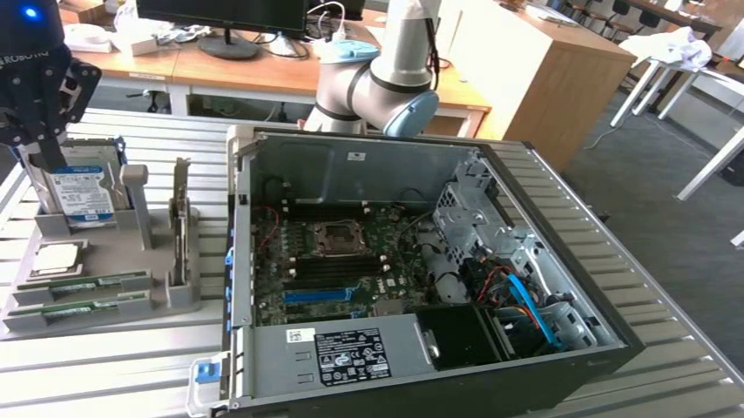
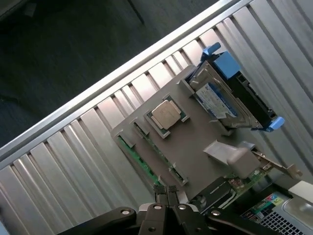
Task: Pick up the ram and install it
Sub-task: 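Pick up the ram and move it above insertion slot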
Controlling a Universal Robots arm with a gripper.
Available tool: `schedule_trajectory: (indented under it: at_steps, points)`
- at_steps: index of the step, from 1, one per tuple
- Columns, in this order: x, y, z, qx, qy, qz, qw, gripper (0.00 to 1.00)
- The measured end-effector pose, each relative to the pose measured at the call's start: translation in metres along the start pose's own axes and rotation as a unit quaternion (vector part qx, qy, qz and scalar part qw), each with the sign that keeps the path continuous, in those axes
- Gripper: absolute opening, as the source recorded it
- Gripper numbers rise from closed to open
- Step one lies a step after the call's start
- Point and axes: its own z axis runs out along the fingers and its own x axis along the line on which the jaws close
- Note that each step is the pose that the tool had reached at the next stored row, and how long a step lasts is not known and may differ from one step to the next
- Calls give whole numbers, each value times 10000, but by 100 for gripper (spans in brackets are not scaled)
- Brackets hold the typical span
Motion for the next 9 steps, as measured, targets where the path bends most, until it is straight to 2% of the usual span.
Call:
schedule_trajectory:
  at_steps: [4,9]
  points:
    - [0,0,0,7,15,-362,9993,10]
    - [0,0,1,14,32,-808,9967,10]
